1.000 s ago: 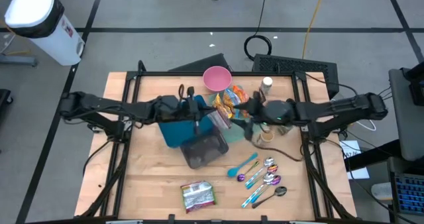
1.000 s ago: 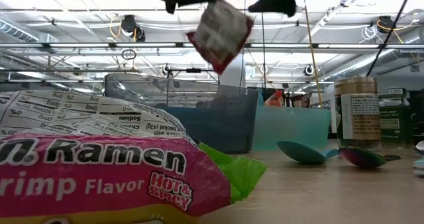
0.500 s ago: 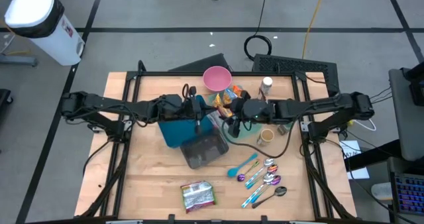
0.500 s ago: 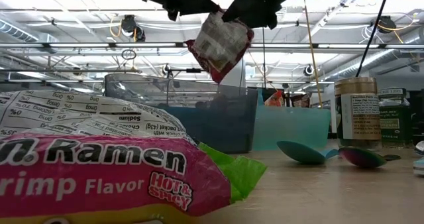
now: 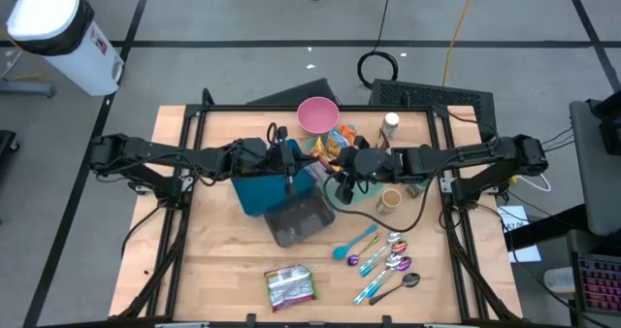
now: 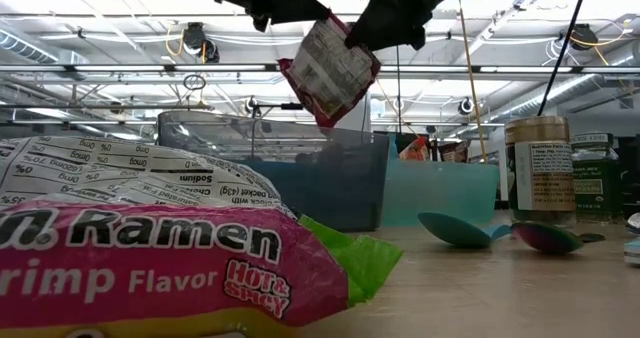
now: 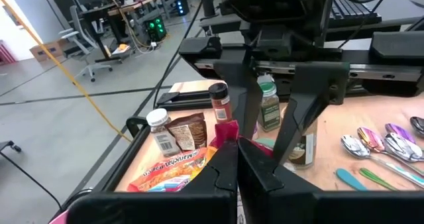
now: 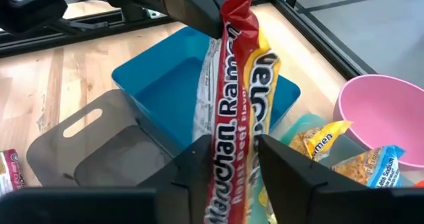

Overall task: Pick & Place Food Item
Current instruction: Put the red noodle pack into the green bin

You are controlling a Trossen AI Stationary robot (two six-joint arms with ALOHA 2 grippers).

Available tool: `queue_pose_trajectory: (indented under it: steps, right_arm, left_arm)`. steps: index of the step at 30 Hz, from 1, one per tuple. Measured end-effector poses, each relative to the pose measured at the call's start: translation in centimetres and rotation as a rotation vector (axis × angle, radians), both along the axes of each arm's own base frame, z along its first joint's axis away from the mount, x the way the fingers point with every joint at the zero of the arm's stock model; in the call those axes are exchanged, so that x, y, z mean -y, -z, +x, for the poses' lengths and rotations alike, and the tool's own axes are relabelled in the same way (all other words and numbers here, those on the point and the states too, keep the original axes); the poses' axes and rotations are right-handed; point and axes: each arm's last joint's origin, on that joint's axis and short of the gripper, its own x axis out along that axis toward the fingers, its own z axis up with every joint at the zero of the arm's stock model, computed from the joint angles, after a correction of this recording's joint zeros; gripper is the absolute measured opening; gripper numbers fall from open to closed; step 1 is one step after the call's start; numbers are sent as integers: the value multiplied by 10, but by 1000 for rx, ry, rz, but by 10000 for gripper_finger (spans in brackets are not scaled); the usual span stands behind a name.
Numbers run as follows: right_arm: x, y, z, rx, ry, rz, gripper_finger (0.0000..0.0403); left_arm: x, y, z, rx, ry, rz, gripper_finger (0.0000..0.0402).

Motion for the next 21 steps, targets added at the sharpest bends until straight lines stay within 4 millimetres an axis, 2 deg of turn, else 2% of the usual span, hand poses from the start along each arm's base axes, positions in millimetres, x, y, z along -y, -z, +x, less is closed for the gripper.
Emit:
queue_pose_trajectory:
  steps: [7, 13, 17, 21]
  right_arm:
    - [-1, 0, 0, -18, -54, -28, 11]
    - [0, -9, -13, -15, -69, -11, 3]
    - [4, -22, -37, -40, -21, 41, 1]
    - [10, -30, -67, -95, 81, 120, 1]
  left_arm:
    - [0, 0, 0, 7, -23, -23, 24]
    - [4, -9, -6, 44, -106, -3, 107]
    - [6, -19, -15, 53, -201, 38, 165]
    - [8, -18, -18, 27, -226, 47, 206]
